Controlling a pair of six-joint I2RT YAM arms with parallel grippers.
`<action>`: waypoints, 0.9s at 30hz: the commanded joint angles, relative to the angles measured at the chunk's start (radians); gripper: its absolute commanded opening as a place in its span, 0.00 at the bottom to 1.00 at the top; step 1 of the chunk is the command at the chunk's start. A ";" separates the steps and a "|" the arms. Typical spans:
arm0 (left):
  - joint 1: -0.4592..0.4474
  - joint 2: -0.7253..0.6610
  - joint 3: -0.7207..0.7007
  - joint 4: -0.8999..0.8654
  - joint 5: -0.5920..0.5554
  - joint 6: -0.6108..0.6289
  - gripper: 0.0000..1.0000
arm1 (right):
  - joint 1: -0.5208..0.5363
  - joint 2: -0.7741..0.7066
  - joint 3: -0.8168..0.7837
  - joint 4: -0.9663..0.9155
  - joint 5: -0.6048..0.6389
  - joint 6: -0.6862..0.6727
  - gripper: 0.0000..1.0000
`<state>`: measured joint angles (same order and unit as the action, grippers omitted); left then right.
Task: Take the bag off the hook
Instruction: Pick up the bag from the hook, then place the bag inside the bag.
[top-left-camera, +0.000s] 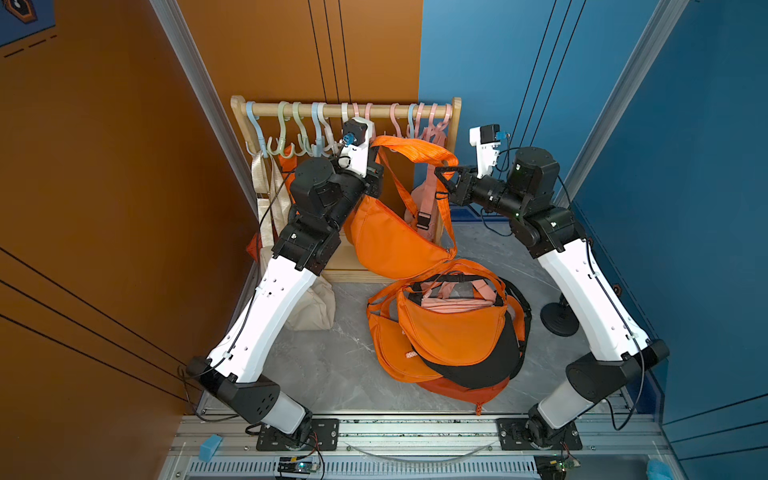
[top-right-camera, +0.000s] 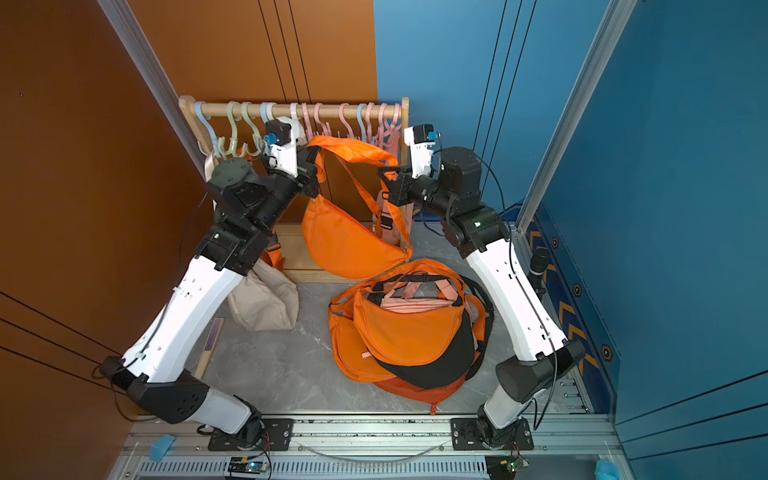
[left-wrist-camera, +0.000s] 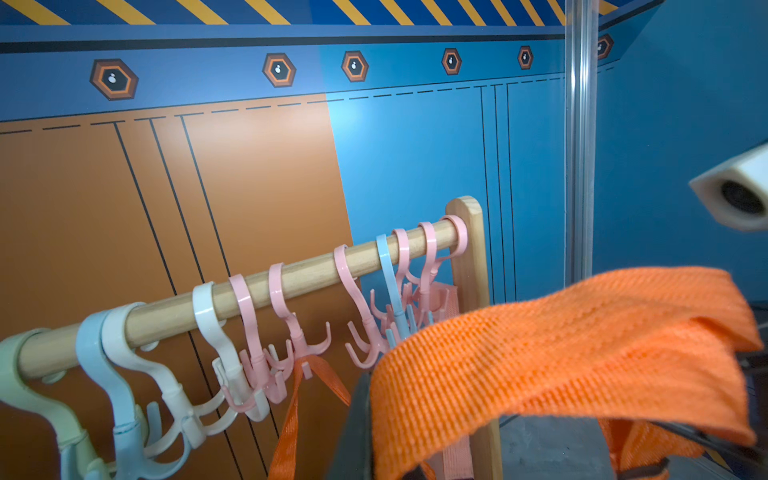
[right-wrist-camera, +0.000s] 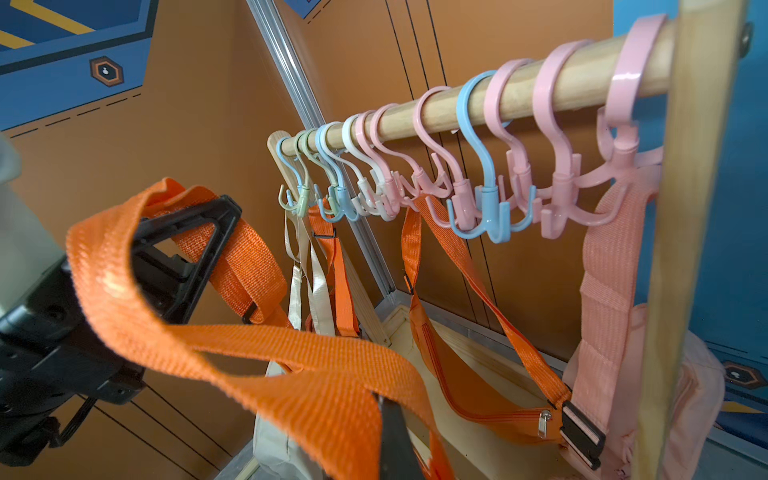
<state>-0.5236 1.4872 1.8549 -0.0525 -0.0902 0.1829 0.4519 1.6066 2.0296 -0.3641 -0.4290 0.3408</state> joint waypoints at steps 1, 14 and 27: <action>-0.062 -0.074 -0.093 0.066 -0.063 0.076 0.00 | 0.016 -0.088 -0.060 -0.033 0.054 -0.058 0.00; -0.413 -0.258 -0.329 0.139 -0.262 0.326 0.00 | 0.036 -0.455 -0.310 -0.088 0.178 -0.146 0.00; -0.785 -0.308 -0.412 0.177 -0.446 0.500 0.00 | 0.036 -0.737 -0.396 -0.209 0.315 -0.195 0.00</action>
<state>-1.2602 1.1988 1.4563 0.0704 -0.4564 0.6201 0.4847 0.9081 1.6459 -0.5285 -0.1761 0.1749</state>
